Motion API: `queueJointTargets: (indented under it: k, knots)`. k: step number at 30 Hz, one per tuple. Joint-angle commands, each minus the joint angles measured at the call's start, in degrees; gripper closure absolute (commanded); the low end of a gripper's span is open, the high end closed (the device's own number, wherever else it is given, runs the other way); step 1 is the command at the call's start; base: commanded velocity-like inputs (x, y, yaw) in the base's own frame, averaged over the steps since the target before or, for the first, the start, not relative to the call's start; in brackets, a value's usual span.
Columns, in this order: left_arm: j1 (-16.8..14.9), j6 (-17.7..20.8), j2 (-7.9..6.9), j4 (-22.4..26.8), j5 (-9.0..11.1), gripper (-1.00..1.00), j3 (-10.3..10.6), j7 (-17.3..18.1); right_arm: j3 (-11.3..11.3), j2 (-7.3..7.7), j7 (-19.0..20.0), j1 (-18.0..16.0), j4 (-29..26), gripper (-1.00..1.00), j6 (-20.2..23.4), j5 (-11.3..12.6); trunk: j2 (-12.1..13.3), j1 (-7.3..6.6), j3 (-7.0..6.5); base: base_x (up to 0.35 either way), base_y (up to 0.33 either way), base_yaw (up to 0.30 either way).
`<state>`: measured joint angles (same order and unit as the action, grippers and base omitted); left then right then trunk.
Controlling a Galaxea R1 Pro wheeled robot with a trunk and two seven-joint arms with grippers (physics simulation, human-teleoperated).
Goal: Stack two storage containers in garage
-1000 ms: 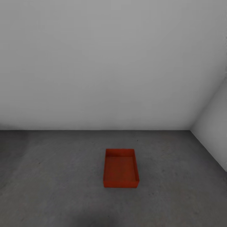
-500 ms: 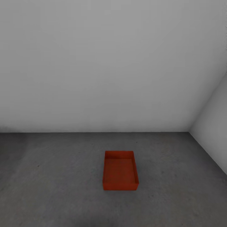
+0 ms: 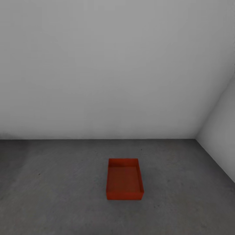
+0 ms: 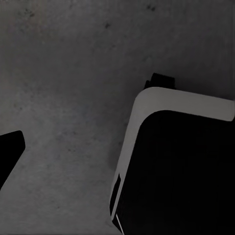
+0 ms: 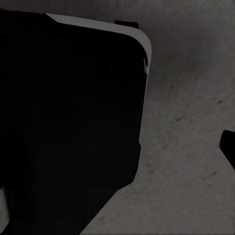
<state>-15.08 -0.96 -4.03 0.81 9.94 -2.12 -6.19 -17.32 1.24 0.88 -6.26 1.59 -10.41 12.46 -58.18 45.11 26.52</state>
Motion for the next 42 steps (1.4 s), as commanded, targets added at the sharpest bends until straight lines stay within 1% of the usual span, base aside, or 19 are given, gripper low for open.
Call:
queueJointTargets:
  k: [1, 15, 23, 30, 42]
  knots:
    - [-0.03, -0.10, 0.00, -0.05, 0.29, -1.00, -0.16, -0.06, -0.46, -0.09, 0.09, -0.06, 0.17, -1.00, -0.57, 0.58, -0.03, 0.00, -0.05, 0.000, 0.000, 0.000]
    - [-0.03, -0.10, 0.00, 0.07, 0.23, -1.00, -0.16, -0.06, -0.69, 0.02, 0.17, -0.06, 0.25, -1.00, -1.02, 0.03, -0.03, 0.00, -1.36, 0.000, 0.000, 0.000]
    - [-0.02, -0.10, -0.01, 0.07, 0.26, -1.00, -0.16, -0.06, -0.76, 0.00, 0.17, -0.06, 0.25, -1.00, -1.23, 0.16, -0.03, 0.00, -2.12, 0.000, 0.000, 0.000]
    - [-0.03, -0.10, -0.01, 0.07, 0.26, -1.00, -0.16, -0.06, -0.74, 0.60, 0.17, -0.06, 0.25, -1.00, -1.11, 0.49, -0.03, 0.00, -2.77, 0.000, 0.000, 0.000]
    - [-0.03, -0.10, -0.01, 0.07, 0.26, -1.00, -0.16, -0.06, -0.62, 0.62, 0.09, -0.06, 0.25, -1.00, -0.36, 0.59, -0.03, 0.00, -3.90, 0.000, 0.000, 0.000]
